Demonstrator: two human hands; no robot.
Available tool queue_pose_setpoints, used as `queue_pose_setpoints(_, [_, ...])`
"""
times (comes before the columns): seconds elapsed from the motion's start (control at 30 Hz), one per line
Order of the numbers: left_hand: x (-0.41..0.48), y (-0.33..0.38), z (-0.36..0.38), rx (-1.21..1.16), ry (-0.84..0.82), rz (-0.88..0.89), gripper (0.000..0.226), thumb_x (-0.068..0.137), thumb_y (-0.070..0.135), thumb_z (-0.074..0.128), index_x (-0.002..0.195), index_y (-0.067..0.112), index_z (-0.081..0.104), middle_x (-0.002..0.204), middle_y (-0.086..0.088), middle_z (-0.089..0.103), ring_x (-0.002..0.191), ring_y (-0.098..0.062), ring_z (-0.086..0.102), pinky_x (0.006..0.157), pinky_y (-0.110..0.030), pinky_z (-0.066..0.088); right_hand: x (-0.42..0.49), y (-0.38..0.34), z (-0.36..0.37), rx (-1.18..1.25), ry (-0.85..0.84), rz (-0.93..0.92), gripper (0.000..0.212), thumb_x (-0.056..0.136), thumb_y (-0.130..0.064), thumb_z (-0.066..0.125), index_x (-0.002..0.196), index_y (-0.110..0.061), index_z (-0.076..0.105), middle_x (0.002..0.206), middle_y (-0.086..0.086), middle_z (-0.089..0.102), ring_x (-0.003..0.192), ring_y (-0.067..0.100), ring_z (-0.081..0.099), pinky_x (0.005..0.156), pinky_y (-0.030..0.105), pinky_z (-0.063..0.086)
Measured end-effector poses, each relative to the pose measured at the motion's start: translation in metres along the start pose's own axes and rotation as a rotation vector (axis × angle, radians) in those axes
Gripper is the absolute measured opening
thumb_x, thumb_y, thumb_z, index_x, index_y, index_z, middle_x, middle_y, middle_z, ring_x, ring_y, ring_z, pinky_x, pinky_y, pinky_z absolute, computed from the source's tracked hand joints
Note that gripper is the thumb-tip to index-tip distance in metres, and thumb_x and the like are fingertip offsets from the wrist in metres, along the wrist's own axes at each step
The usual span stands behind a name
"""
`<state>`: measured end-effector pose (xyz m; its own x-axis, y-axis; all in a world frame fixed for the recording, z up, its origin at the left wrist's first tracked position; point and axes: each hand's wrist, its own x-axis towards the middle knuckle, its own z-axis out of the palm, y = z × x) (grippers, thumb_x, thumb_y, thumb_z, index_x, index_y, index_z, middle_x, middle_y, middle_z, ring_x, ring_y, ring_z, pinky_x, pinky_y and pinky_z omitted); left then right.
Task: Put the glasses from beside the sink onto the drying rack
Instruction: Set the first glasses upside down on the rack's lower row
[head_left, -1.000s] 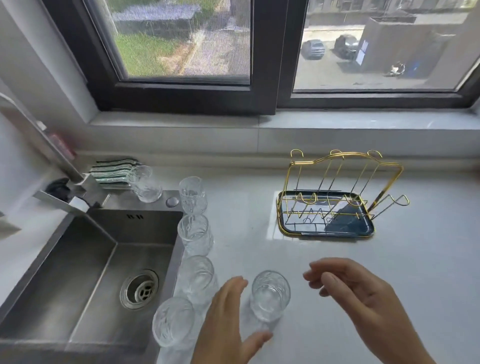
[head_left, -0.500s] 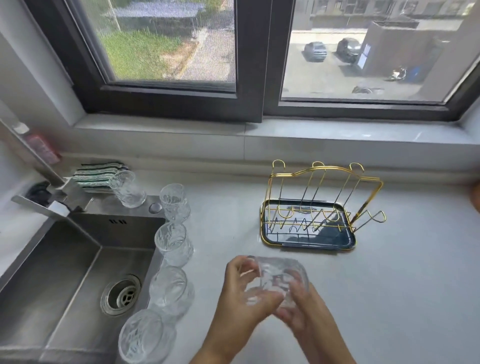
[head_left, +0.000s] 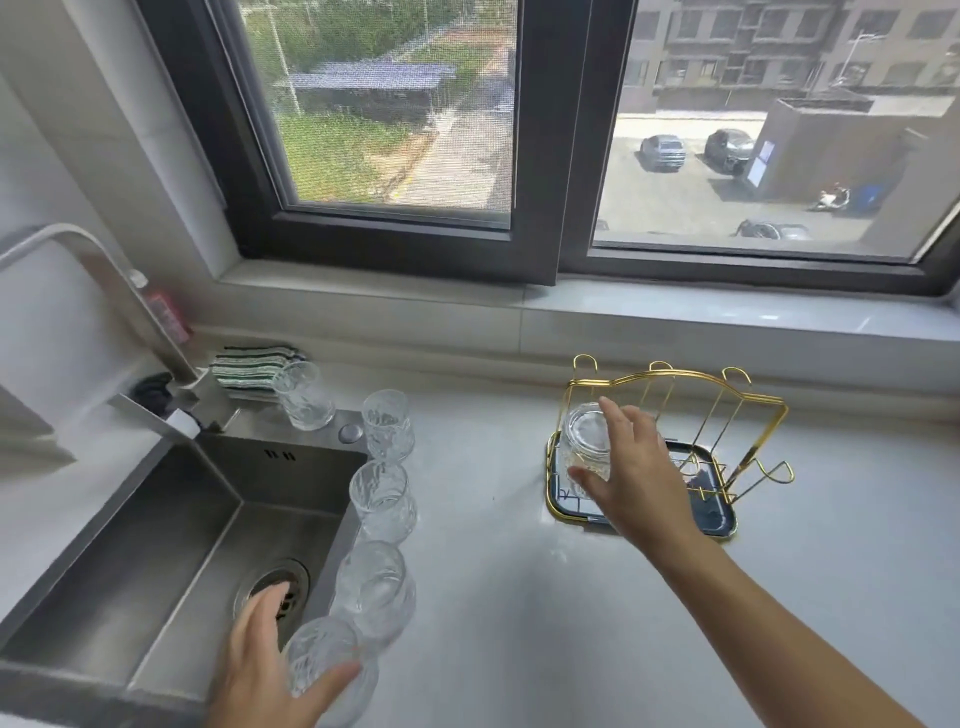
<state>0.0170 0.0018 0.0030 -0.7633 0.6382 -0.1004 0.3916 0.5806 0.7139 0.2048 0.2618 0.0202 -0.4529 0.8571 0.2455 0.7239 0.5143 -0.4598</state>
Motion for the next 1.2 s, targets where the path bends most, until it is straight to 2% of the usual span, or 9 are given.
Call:
queue_pose_setpoints(0.17, [-0.007,-0.024,0.009,0.089,-0.14,-0.109,0.129,0.02,0.057,0.057,0.138,0.015,0.023,0.149,-0.01,0.024,0.136,-0.028,0.027,0.111,-0.039,0.027,-0.001,0.007,0.02,-0.009,-0.039,0.039,0.078,0.077,-0.031,0.07,0.139,-0.011,0.027,0.137,0.014,0.037,0.12,0.032,0.043,0.089,0.041,0.046])
queue_pose_setpoints(0.3, [0.0,-0.04,0.021,0.041,-0.195,-0.133,0.086,0.047,0.044,0.067,0.125,0.021,0.039,0.131,-0.01,0.047,0.116,-0.025,0.048,0.098,-0.034,0.041,-0.001,0.007,0.022,-0.006,-0.069,0.068,0.079,0.077,-0.031,0.069,0.139,-0.011,0.025,0.14,0.014,0.034,0.123,0.032,0.04,0.093,0.043,0.044])
queue_pose_setpoints(0.4, [0.006,-0.05,0.014,-0.013,-0.248,-0.163,0.082,0.068,0.041,0.068,0.131,0.02,0.02,0.136,-0.005,0.036,0.122,-0.022,0.041,0.099,-0.027,0.037,-0.006,0.003,0.019,0.017,-0.119,0.102,0.085,0.077,-0.032,0.07,0.141,-0.011,0.019,0.148,0.015,0.023,0.132,0.032,0.028,0.106,0.041,0.032])
queue_pose_setpoints(0.5, [0.008,-0.031,-0.007,-0.192,-0.127,-0.171,0.103,0.04,0.046,0.072,0.129,0.012,0.033,0.132,-0.012,0.045,0.121,-0.029,0.044,0.1,-0.037,0.037,-0.027,-0.006,0.01,0.074,-0.019,-0.017,0.079,0.078,-0.028,0.07,0.14,-0.009,0.024,0.15,0.015,0.021,0.138,0.029,0.02,0.112,0.036,0.021])
queue_pose_setpoints(0.63, [0.003,0.025,-0.037,-0.209,0.079,0.035,0.089,0.033,0.042,0.077,0.112,0.011,0.05,0.113,-0.017,0.059,0.104,-0.036,0.056,0.091,-0.047,0.047,-0.079,-0.036,0.0,0.491,-0.152,-0.108,0.044,0.083,-0.04,0.054,0.125,-0.029,0.041,0.134,-0.014,0.035,0.124,0.003,0.038,0.1,0.013,0.035])
queue_pose_setpoints(0.73, [-0.001,0.072,-0.04,-0.28,0.109,0.204,0.063,0.04,0.021,0.088,0.092,0.03,0.055,0.092,0.001,0.067,0.079,-0.02,0.068,0.069,-0.031,0.056,-0.103,-0.058,-0.001,0.776,-0.342,0.036,0.036,0.076,-0.05,0.049,0.111,-0.043,0.041,0.125,-0.005,0.046,0.109,-0.004,0.05,0.085,0.007,0.043])
queue_pose_setpoints(0.93, [-0.028,0.121,0.029,-0.673,-0.245,0.316,0.079,0.03,0.033,0.076,0.102,0.025,0.045,0.102,0.001,0.065,0.086,0.001,0.066,0.07,-0.011,0.051,-0.095,-0.068,-0.031,1.665,-0.535,0.338,0.06,0.069,-0.044,0.071,0.117,-0.011,0.058,0.118,0.022,0.064,0.104,0.038,0.062,0.076,0.041,0.057])
queue_pose_setpoints(1.1, [0.004,0.085,0.062,-0.135,-0.226,0.452,0.115,0.041,0.054,0.079,0.132,0.035,0.013,0.147,0.009,0.021,0.136,-0.007,0.022,0.11,-0.022,0.019,-0.068,-0.018,-0.087,0.791,0.081,0.234,0.058,0.065,-0.045,0.07,0.118,-0.041,0.048,0.115,-0.022,0.056,0.101,-0.015,0.055,0.083,0.005,0.042])
queue_pose_setpoints(1.2, [0.029,0.051,0.061,0.321,-0.136,0.381,0.112,0.031,0.038,0.091,0.129,0.009,0.044,0.139,-0.02,0.045,0.126,-0.042,0.043,0.099,-0.056,0.039,-0.043,0.012,-0.107,0.273,0.233,0.168,0.069,0.071,-0.046,0.07,0.132,-0.031,0.04,0.113,-0.006,0.051,0.099,0.009,0.058,0.076,0.028,0.045])
